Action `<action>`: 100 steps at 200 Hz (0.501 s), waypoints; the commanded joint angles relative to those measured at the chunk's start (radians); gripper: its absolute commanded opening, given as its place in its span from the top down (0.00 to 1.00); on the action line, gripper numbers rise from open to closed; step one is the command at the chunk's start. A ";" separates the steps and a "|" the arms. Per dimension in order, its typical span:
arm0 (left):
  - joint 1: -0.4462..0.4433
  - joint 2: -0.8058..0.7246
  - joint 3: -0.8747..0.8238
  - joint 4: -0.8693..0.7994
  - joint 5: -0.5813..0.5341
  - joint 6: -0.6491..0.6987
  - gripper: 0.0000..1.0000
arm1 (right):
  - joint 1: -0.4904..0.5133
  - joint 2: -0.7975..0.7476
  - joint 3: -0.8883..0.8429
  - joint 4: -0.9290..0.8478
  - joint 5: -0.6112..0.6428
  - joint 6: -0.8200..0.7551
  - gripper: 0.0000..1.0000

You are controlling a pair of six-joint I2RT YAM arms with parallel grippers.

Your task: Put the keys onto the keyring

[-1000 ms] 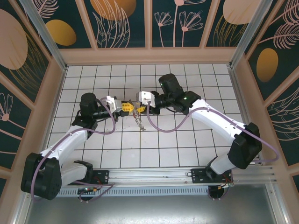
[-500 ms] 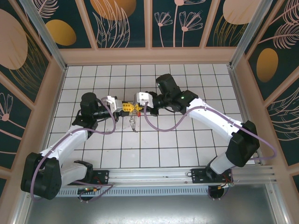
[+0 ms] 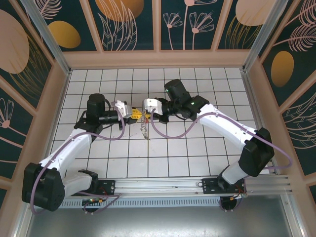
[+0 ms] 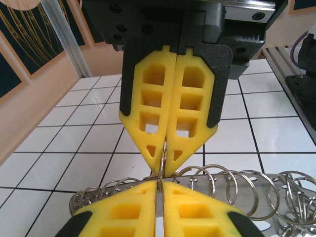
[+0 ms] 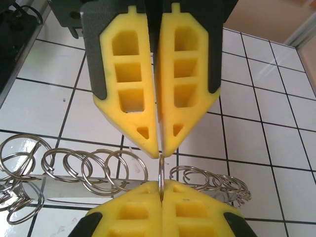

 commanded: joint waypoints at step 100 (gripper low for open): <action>-0.011 0.029 0.036 -0.015 0.045 0.016 1.00 | 0.031 -0.009 -0.004 0.143 0.027 0.109 1.00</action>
